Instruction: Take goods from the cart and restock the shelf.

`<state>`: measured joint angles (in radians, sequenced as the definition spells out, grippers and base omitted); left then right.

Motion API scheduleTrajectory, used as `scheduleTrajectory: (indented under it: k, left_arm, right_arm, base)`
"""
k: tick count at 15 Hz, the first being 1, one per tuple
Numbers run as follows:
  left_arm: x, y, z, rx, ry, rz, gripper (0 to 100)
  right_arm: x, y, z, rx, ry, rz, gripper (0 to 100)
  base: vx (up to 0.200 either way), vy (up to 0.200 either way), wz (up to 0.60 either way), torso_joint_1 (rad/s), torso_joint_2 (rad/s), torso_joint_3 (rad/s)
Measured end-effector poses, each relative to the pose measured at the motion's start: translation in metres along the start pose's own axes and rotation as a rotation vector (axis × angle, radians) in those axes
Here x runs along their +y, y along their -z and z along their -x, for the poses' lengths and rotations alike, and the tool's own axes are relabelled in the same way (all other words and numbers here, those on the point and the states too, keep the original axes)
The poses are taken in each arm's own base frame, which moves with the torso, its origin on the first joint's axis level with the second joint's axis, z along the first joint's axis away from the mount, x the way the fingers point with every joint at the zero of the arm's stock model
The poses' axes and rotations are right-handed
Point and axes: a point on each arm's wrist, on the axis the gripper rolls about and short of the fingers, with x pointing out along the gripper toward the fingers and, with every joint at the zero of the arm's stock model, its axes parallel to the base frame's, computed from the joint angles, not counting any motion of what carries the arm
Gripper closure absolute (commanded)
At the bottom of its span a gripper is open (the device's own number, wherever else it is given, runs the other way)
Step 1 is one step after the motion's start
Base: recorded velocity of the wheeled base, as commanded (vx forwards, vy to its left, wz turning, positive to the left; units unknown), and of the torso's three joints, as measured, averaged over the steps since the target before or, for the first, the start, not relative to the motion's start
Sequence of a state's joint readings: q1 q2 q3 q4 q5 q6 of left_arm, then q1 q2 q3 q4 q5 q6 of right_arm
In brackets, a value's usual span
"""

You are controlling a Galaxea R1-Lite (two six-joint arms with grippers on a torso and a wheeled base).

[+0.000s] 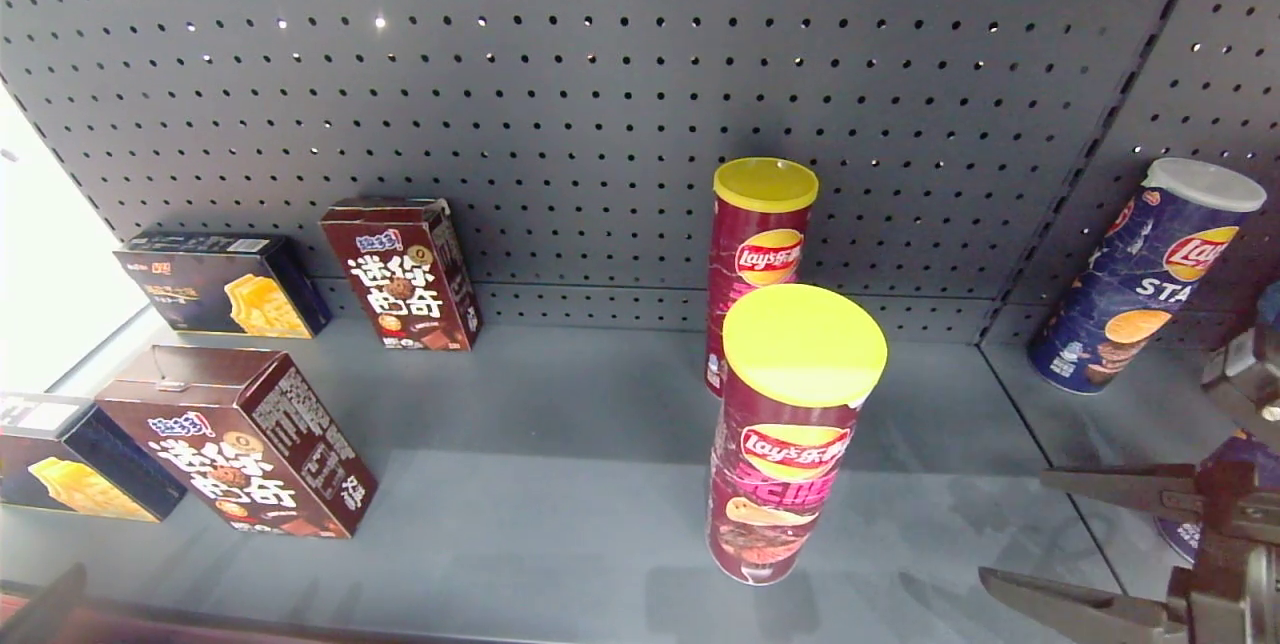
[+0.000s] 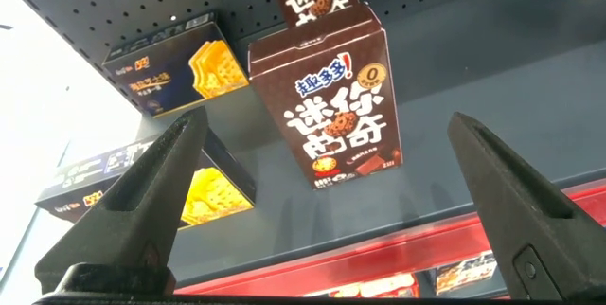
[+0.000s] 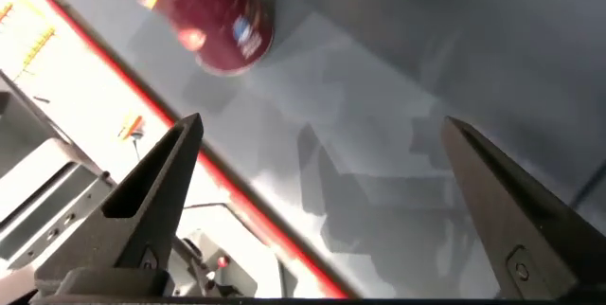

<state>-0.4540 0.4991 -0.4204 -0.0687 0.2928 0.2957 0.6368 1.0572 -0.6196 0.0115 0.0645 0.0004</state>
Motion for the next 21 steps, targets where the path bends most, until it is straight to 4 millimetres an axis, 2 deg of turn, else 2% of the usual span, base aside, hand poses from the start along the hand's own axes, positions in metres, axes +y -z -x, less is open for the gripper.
scheduleTrajectory:
  k: [4,13,16,21]
  left_arm:
    - [0.000,0.001,0.000,0.002,-0.002,-0.001,0]
    - [0.000,0.001,0.001,0.002,-0.006,0.000,0]
    - [0.000,0.001,0.001,0.000,-0.006,-0.001,0]
    - [0.001,0.001,0.002,-0.003,-0.013,-0.004,0]
  right_arm:
    - [0.002,0.017,0.021,-0.041,0.000,-0.012,0]
    - [0.001,0.064,0.053,-0.104,0.082,-0.063,0]
    - [-0.001,0.079,0.066,-0.159,0.166,-0.101,0]
    - [-0.002,0.106,0.083,-0.261,0.411,-0.184,0]
  base:
    - [0.000,0.000,0.00,0.000,0.00,0.000]
    - [0.000,0.000,0.00,0.000,0.00,0.000]
    - [0.000,0.000,0.00,0.000,0.00,0.000]
    - [0.000,0.000,0.00,0.000,0.00,0.000]
